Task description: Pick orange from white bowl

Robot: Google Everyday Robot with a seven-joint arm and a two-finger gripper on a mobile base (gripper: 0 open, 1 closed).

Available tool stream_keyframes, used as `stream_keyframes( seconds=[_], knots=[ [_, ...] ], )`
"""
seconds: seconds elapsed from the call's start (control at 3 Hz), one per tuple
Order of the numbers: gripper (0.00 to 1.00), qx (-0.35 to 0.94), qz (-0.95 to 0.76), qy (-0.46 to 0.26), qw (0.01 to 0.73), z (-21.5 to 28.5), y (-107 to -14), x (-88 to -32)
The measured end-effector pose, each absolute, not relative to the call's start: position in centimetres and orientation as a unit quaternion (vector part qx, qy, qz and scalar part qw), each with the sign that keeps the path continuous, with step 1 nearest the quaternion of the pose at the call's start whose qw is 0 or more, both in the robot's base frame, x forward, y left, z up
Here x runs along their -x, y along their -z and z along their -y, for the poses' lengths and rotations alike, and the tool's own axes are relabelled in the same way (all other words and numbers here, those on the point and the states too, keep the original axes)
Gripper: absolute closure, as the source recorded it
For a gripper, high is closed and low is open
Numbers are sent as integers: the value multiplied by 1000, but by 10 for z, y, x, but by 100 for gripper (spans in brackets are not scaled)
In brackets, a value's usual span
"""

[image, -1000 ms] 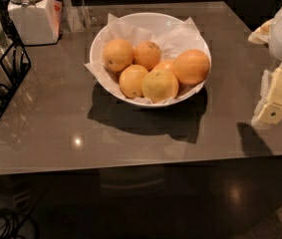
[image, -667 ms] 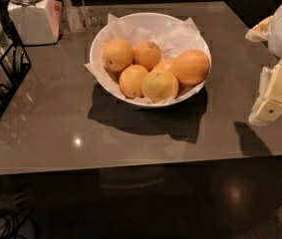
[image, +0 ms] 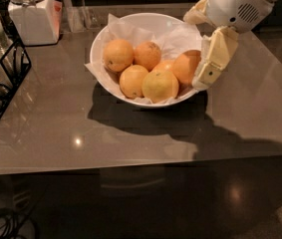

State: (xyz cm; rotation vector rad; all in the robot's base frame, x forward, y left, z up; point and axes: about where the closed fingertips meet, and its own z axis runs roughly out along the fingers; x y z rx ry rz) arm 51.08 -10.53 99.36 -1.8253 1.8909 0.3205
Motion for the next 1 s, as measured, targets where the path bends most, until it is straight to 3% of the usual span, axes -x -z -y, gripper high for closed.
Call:
stream_keyframes(
  seconds=[1.0],
  knots=[
    [0,657,-696,-143,252,95,-968,-567]
  ],
)
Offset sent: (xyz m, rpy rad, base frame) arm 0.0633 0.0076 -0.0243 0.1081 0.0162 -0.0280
